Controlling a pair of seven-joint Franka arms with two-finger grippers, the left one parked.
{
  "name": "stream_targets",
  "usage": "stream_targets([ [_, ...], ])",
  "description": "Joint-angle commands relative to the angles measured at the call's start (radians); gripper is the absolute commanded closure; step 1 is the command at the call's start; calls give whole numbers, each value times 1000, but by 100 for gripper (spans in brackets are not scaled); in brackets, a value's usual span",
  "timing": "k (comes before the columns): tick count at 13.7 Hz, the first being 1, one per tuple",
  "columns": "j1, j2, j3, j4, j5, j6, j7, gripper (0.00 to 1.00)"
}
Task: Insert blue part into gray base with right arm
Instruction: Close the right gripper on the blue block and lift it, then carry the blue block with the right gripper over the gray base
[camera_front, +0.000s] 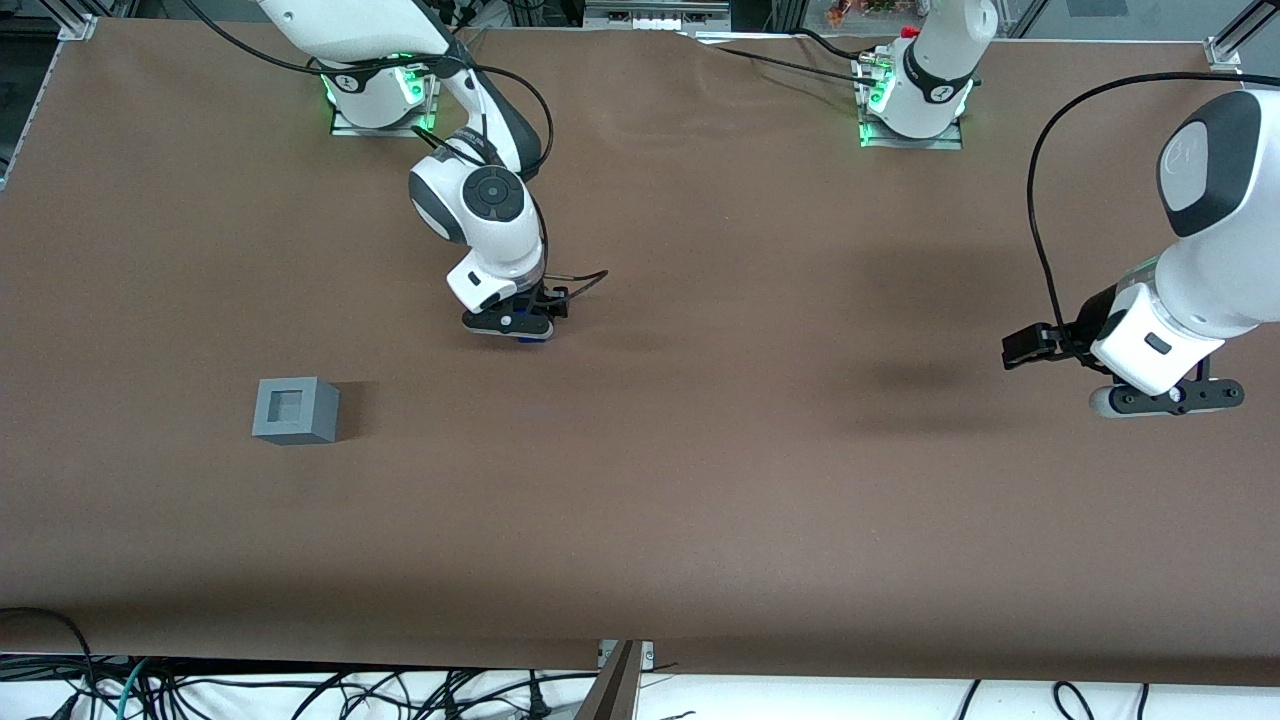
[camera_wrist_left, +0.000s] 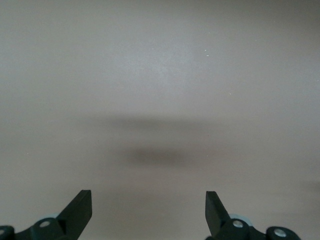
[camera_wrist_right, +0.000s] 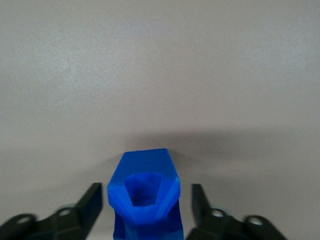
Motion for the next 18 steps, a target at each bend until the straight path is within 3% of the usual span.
stream_targets([
  [1, 3, -8, -1, -6, -21, 3, -41, 95],
  [4, -7, -37, -11, 15, -15, -41, -167, 97],
  [8, -20, -68, -33, 220, 6, -378, -285, 97],
  [10, -55, -68, -69, 326, 115, -498, -423, 97],
  [13, -66, -107, -229, 382, 273, -568, -645, 96],
  [18, -66, -137, -470, 385, 330, -609, -1012, 97],
])
